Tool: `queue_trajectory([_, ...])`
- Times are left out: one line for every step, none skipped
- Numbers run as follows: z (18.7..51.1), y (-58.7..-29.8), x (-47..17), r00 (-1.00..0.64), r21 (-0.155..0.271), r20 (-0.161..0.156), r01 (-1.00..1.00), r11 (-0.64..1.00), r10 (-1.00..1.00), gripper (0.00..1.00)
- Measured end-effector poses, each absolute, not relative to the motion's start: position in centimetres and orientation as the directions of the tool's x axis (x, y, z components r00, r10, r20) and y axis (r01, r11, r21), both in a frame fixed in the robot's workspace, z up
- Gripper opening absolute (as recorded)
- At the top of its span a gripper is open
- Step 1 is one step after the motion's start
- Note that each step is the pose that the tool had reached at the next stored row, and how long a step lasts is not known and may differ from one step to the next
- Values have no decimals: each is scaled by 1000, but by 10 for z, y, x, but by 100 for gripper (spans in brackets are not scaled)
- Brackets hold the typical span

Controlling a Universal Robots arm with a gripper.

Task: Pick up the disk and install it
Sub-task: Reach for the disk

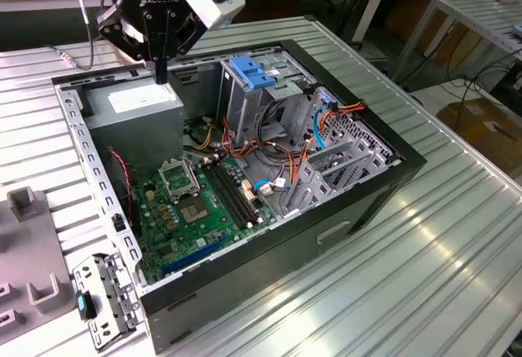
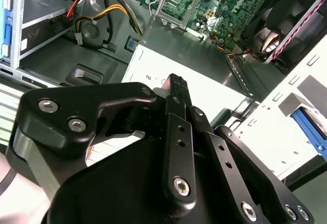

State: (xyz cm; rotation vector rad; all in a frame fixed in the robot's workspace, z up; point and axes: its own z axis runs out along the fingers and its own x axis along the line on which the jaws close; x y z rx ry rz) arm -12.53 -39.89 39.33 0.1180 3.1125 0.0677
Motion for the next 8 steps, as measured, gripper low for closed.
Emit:
queue_trajectory([393,-399,-126,-997,44,-24,75,996,76,11])
queue_trajectory([393,-399,-126,-997,44,-24,75,996,76,11])
queue_trajectory([393,-399,-127,-997,44,-24,75,996,76,11])
queue_trajectory([393,-399,-127,-997,44,-24,75,996,76,11])
queue_trajectory([393,-399,-128,-997,44,-24,75,996,76,11])
queue_trajectory([393,-399,-128,-997,44,-24,75,996,76,11])
queue_trajectory([393,-399,-129,-997,44,-24,75,996,76,11])
queue_trajectory([393,-399,-130,-997,44,-24,75,996,76,11])
